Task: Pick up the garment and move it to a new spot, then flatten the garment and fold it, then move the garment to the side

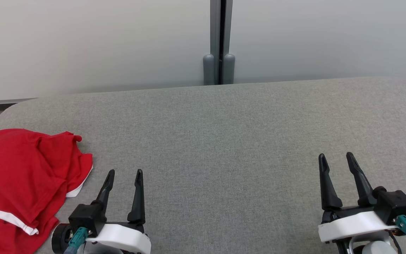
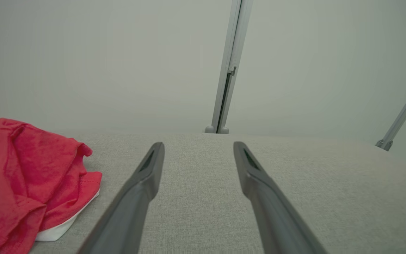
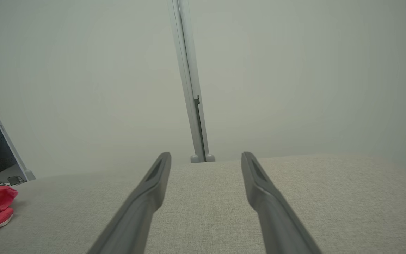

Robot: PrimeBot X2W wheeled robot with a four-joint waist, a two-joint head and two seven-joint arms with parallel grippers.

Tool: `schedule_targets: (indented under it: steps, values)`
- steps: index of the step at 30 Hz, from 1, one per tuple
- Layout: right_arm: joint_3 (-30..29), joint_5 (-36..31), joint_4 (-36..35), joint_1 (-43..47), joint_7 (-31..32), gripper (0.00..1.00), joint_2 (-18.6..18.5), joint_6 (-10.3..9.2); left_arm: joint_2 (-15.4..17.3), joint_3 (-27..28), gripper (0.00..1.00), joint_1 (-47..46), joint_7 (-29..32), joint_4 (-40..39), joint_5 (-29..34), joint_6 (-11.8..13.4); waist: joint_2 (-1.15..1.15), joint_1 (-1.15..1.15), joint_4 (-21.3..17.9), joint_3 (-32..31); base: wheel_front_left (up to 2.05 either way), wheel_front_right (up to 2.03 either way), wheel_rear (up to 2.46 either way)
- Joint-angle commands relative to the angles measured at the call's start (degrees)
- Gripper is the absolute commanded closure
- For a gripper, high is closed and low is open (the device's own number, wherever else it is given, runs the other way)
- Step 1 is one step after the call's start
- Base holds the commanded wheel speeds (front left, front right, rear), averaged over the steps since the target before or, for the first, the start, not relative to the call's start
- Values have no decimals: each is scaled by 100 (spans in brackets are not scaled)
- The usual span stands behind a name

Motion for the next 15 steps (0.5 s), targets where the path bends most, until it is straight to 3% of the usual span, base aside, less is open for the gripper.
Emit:
schedule_targets:
  steps: [1,15]
  values:
    - [13,-9,57,19,-76,0,-18,18,23,-41,0,44,-63,80,9,64,0,0,2,-12,0,0,0]
    - [64,117,288,-56,-115,0,-20,18,24,-173,0,-37,-97,383,-29,85,0,0,13,-10,0,0,0]
